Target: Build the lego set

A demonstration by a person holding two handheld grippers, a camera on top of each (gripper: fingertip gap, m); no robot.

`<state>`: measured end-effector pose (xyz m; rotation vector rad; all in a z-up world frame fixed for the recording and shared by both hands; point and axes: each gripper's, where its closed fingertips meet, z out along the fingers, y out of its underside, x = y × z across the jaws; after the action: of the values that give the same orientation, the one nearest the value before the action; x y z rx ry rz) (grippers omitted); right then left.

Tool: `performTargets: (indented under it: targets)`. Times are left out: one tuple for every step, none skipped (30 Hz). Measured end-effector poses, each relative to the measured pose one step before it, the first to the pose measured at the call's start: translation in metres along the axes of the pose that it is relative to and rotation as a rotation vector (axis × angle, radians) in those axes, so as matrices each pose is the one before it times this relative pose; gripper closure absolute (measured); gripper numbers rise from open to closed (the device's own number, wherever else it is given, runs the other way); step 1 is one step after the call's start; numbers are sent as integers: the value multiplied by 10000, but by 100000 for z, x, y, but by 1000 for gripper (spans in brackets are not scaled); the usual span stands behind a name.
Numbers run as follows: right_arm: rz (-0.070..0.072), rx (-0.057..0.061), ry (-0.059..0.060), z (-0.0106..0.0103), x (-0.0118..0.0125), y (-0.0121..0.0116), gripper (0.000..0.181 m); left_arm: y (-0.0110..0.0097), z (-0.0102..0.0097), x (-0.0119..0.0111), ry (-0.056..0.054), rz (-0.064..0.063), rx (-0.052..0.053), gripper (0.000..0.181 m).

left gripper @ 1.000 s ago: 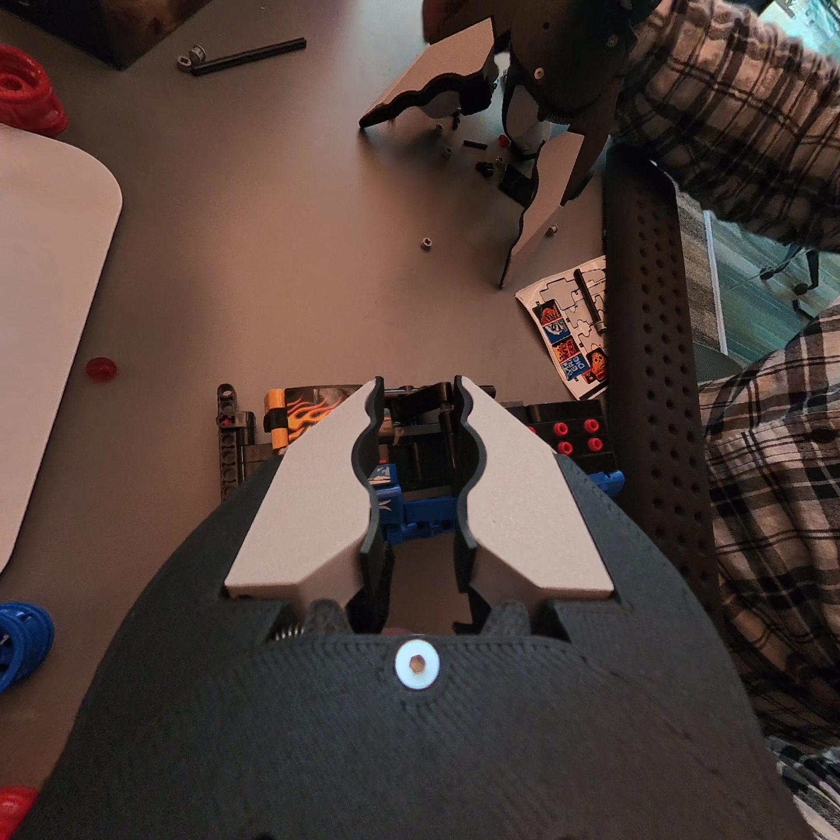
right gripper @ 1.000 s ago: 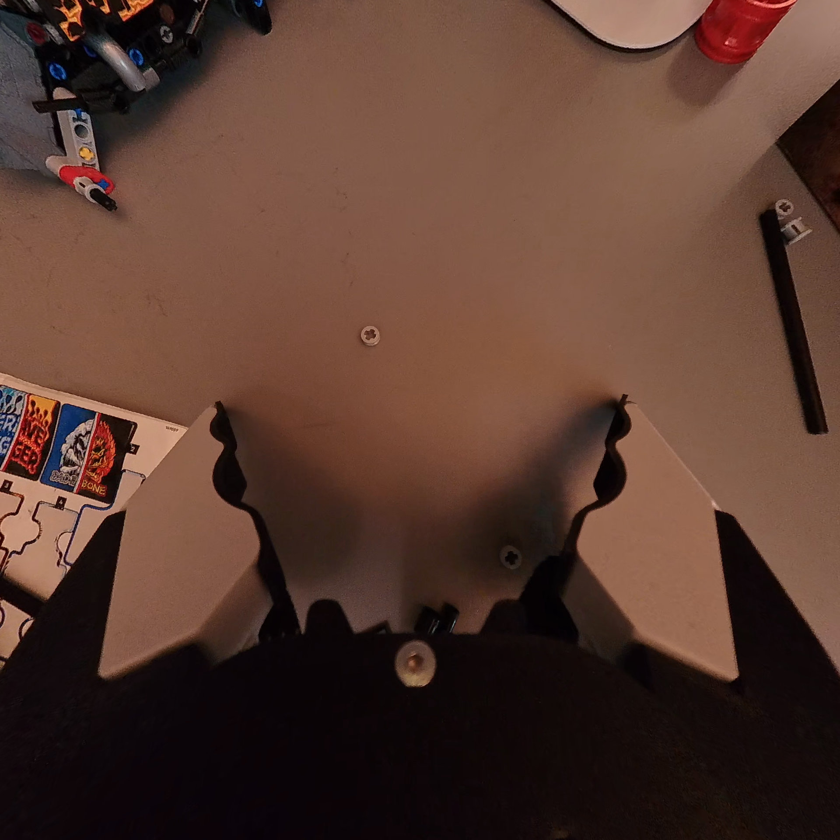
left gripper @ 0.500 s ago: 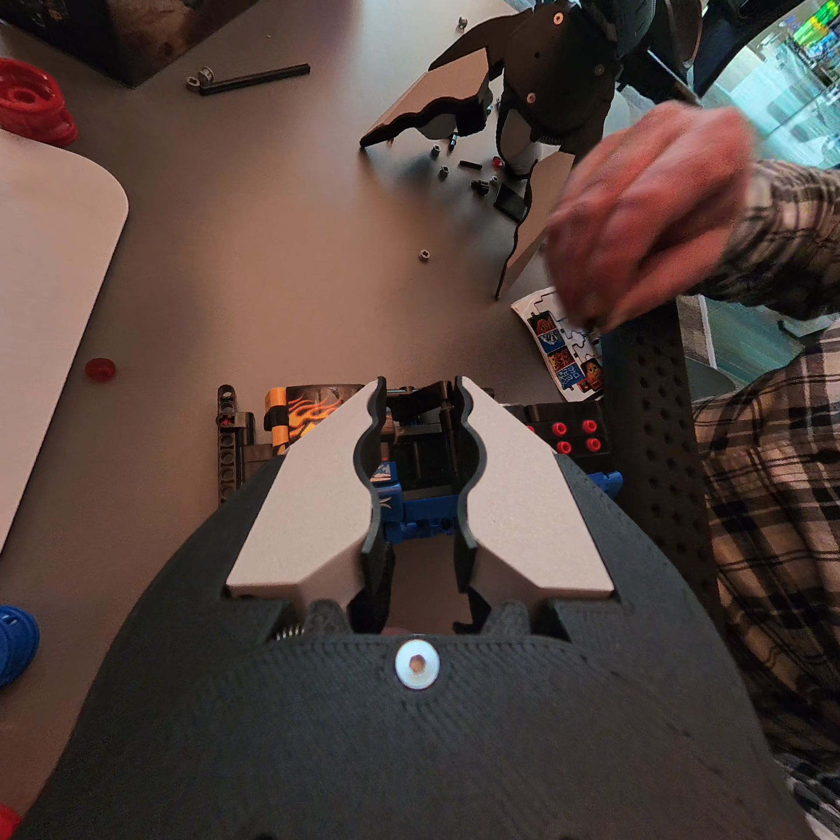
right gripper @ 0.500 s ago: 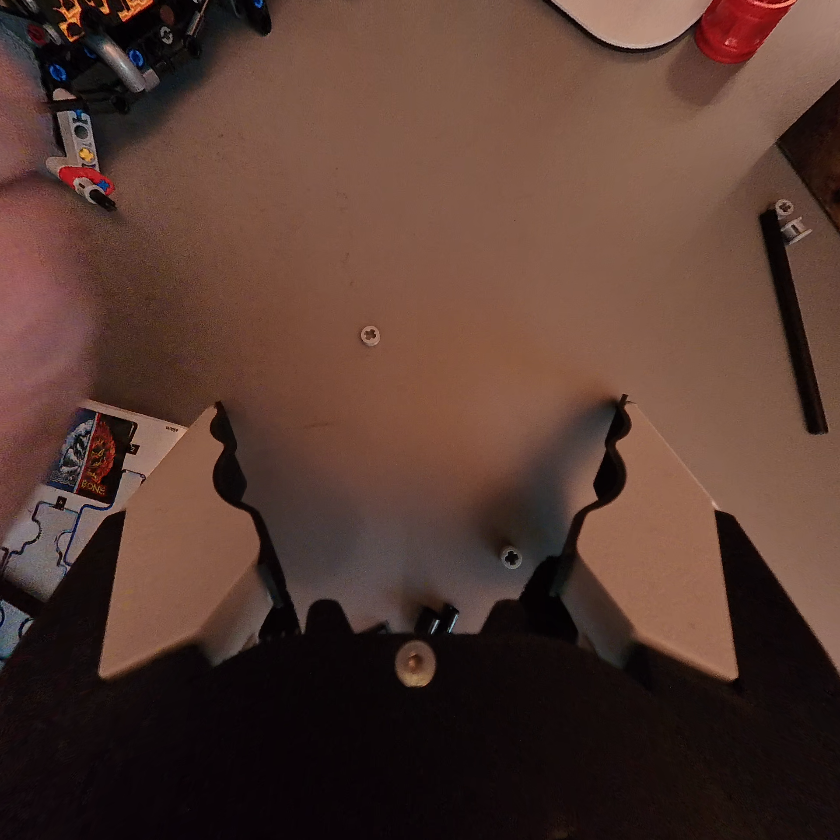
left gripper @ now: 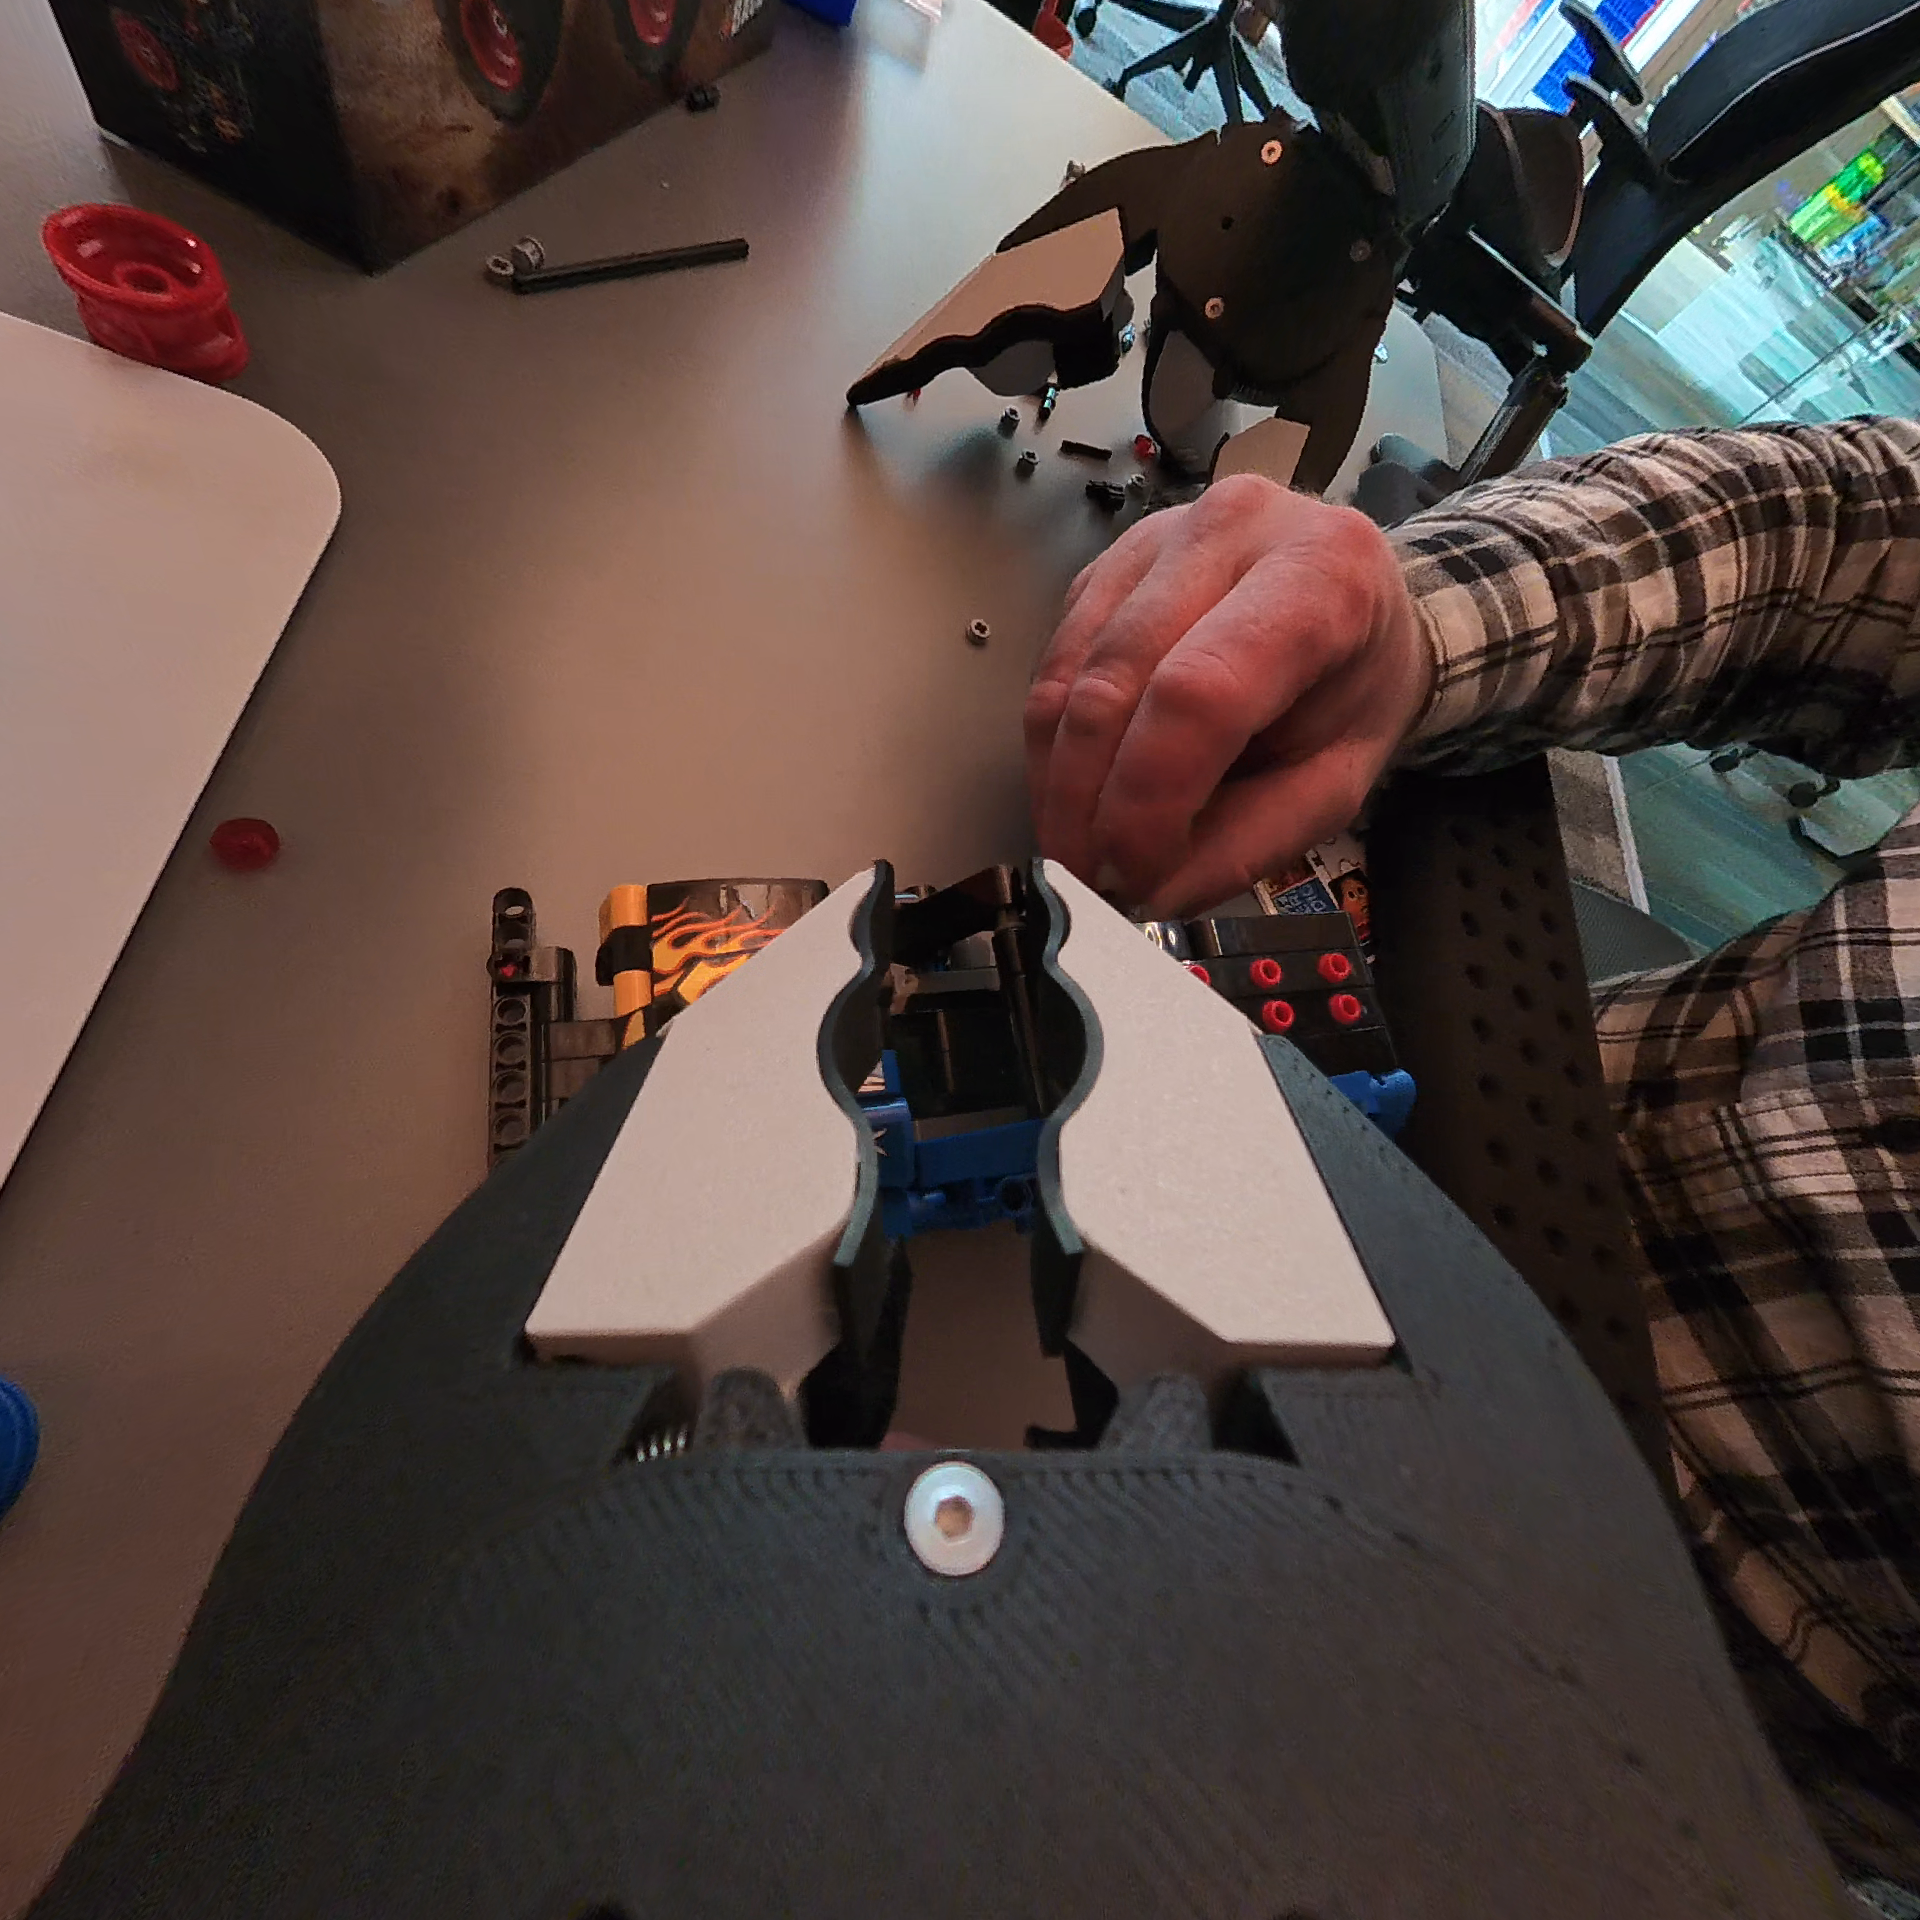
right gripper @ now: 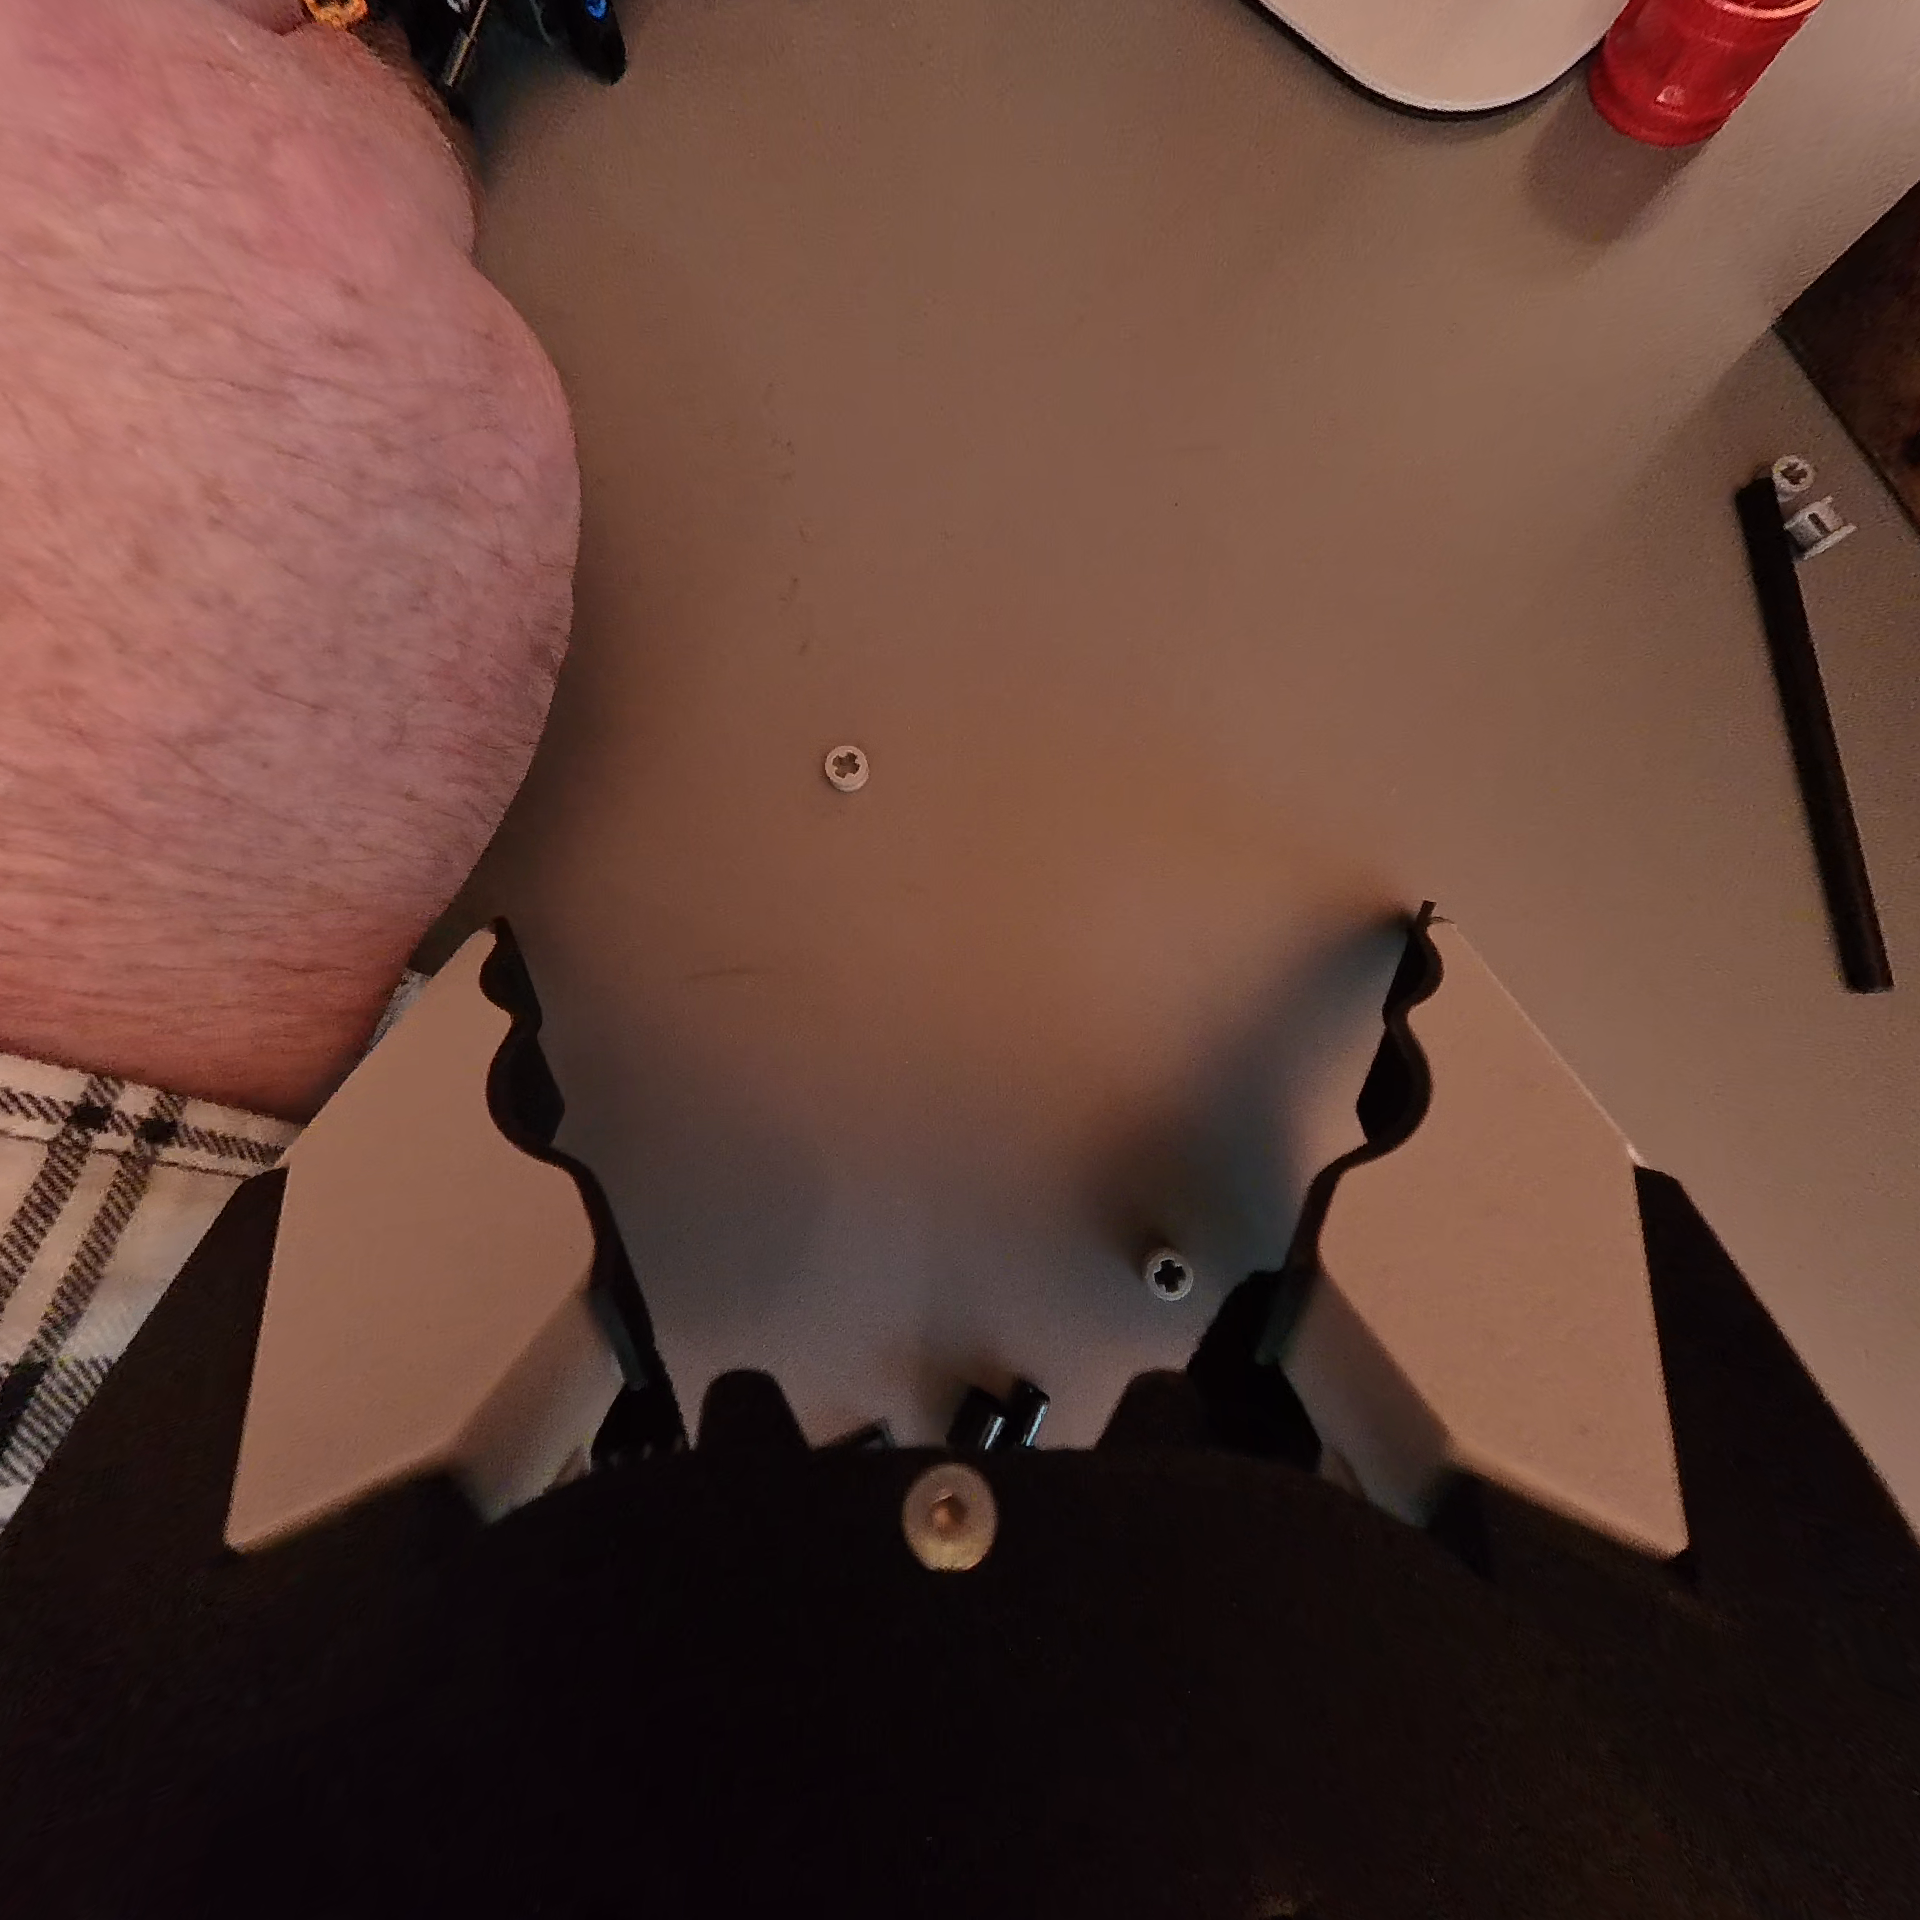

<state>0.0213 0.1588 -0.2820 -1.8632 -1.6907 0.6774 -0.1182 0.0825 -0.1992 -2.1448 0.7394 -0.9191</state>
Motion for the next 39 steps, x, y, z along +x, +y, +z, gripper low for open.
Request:
performTargets:
  targets:
    - [0,0,0,0,0,0,26,1,-13,13,5,0,27,157]
    - [0,0,0,7,-1,-7,26,-6,-16,8,15,-1,25,157]
    - [0,0,0,0,0,0,26,1,8,11,15,9,5,157]
    - [0,0,0,0,0,0,26,-2,18,25,9,22,-11,158]
    - [0,0,0,0,0,0,26,-4,16,10,3,-11,-9,158]
    - [0,0,0,0,0,0,26,-5,8,28,15,8,6,158]
    - [0,0,0,0,0,0,26,-12,17,87,68,-9,21,160]
    - [0,0,0,0,-1,0,26,-21,11,-17,8,-30,29,160]
    - [0,0,0,7,-1,-7,26,-52,14,-67,-41,-33,27,160]
    - [0,0,0,0,1,0,26,-10,32,-28,-39,-30,-23,160]
    - [0,0,0,0,10,0,26,15,2,-3,-40,52,-10,160]
    - [1,-1,-1,-1,-1,1,26,-8,-22,-8,8,-1,28,160]
    - [0,1,1,0,1,-1,26,-8,-32,-26,35,-37,32,160]
    - [7,1,3,1,9,-2,26,-27,5,-16,10,-38,7,160]
    - [16,-1,8,1,29,-1,26,-3,0,-22,-17,1,-9,160]
    - [23,2,25,-11,59,-6,26,11,-4,3,7,5,4,160]
    - [40,-1,34,3,89,10,26,-18,-8,-19,10,-13,16,160]
    - [19,-2,14,1,46,0,26,0,-12,-39,-13,-7,-6,160]
    - [2,-1,2,-1,1,1,26,-9,-3,-38,-20,-10,-12,160]
    - [0,0,1,0,2,0,26,-8,-38,-89,-44,-6,3,160]
    - [-7,1,-2,0,-8,-1,26,-3,-45,-93,-35,-6,8,160]
    - [-11,2,-3,0,-17,-1,26,-22,-41,-64,-28,14,16,160]
    - [-8,2,-3,-14,-17,0,26,-3,-35,7,19,25,27,160]
    - [-3,1,-2,1,0,-2,26,0,-9,81,65,52,35,160]
    - [-1,0,-1,0,-1,0,26,-13,-30,52,53,36,49,160]
    - [0,-1,-1,-1,-11,2,26,-23,-57,3,39,14,66,161]
    - [-2,1,0,1,1,-1,26,-22,-32,37,20,52,54,161]
    - [0,0,-1,0,-1,0,26,0,-25,41,-6,102,12,161]
    - [2,-2,-1,0,7,1,26,18,-11,32,-12,79,-38,160]
    - [-2,2,1,-6,-6,6,26,22,-12,23,-20,47,-54,159]
    - [0,0,0,0,0,0,26,11,-35,-106,-108,14,-55,154]
    - [1,-1,-1,7,8,8,26,48,-37,-13,-84,23,-102,148]
    - [-1,1,0,0,-9,0,26,16,-99,-150,-204,49,-101,141]
    - [1,0,0,-6,10,6,26,-101,-205,102,-76,33,-34,134]
    - [0,0,0,-1,-10,1,26,-436,-371,414,103,-27,164,130]
    - [0,0,0,0,0,0,26,-580,-472,316,0,-39,223,129]
    - [1,0,-1,-6,9,7,26,-408,-482,33,-241,-44,79,128]
    - [0,0,0,0,-1,0,26,-156,-414,-43,-379,36,-41,125]
    - [0,0,-1,0,9,0,26,129,-294,-83,-448,10,-142,120]
